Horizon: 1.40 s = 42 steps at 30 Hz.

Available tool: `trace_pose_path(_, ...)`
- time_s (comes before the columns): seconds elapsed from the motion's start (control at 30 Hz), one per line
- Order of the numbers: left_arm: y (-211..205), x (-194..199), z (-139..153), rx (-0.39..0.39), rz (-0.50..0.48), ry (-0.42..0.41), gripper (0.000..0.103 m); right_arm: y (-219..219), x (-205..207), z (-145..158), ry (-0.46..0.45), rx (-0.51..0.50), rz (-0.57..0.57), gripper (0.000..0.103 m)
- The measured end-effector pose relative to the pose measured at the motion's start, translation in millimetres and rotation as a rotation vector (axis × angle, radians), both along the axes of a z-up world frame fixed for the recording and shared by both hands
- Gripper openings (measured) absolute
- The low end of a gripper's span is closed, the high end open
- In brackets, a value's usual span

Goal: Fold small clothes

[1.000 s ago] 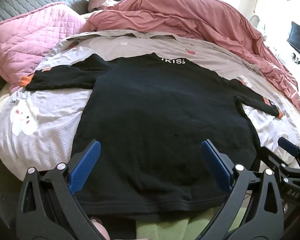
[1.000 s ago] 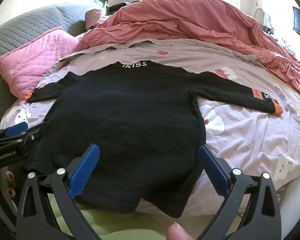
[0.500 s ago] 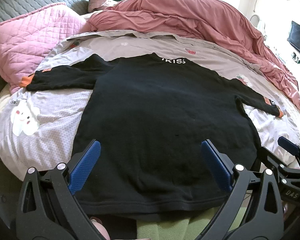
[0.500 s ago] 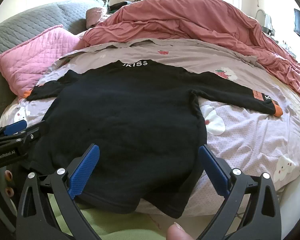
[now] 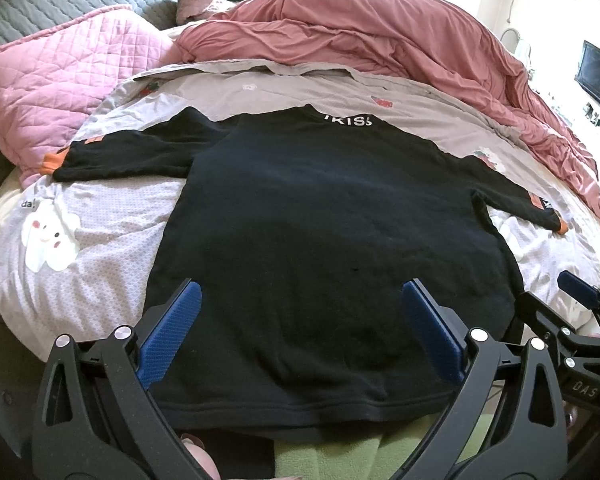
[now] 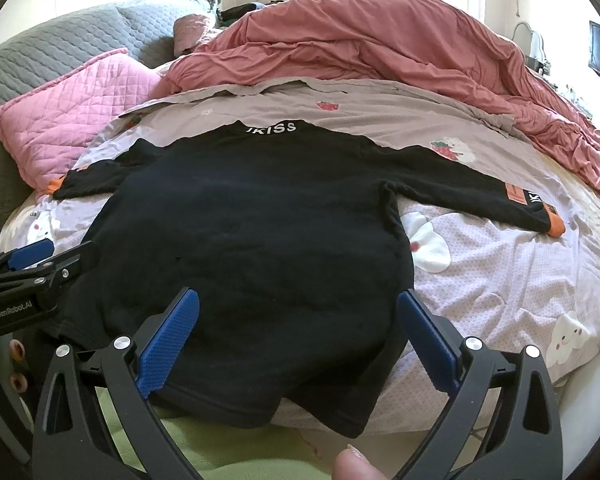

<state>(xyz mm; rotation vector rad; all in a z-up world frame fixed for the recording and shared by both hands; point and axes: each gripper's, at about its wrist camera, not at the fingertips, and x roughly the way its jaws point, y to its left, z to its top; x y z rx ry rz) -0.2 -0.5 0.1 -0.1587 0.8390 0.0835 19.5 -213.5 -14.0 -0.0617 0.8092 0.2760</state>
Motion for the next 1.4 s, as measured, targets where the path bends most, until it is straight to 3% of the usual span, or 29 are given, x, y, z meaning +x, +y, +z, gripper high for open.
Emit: trace_pose_path(1.4,2,9,-9,0.018,0.000,0.017,0.094,-17,10,-4,-0.008,0.012,-0.038,0.099)
